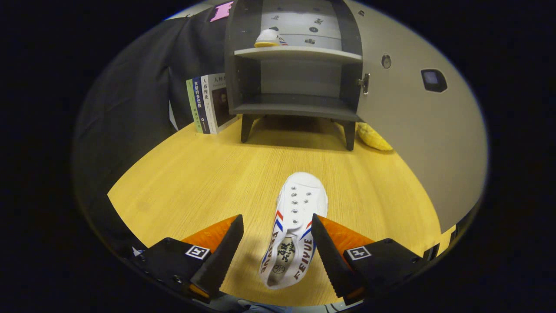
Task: Open the shoe cabinet door, grab the shoes and put them into the shoe cabinet, then close the shoe cabinet door.
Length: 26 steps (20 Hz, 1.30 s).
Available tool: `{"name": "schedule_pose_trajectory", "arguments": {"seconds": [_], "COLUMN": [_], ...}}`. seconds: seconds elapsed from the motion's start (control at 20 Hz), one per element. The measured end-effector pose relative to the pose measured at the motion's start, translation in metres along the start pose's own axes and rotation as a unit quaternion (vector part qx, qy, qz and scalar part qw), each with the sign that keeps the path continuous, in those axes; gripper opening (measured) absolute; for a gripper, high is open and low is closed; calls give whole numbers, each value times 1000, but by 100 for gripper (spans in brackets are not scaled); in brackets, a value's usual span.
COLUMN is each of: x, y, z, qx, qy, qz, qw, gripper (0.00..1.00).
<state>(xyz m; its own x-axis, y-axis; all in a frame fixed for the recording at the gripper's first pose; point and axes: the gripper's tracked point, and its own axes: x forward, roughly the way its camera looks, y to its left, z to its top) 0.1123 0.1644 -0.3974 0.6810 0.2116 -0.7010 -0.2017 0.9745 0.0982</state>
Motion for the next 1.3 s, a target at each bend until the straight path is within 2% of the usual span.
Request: {"name": "schedule_pose_trajectory", "arguments": {"seconds": [0.25,0.5,0.55,0.6,0.65,0.7,0.8,0.85,1.3], "x": [31,36,37,36,42,38,40,39,27], "y": [3,-12,-12,-11,-7,-4,-3,-3,-9], "z": [-16,-14,-16,-15,-20,-18,-18,-18,8], "qx": [-5,-50,-59,-71,-57,-49,-24,-23,82], "qy": [59,62,62,63,63,62,56,52,-7], "qz": [-11,-67,-65,-56,-47,-33,-31,-25,32], "qw": [998,995,994,994,995,996,998,998,996], "gripper": [89,48,39,39,39,28,6,2,1]}}
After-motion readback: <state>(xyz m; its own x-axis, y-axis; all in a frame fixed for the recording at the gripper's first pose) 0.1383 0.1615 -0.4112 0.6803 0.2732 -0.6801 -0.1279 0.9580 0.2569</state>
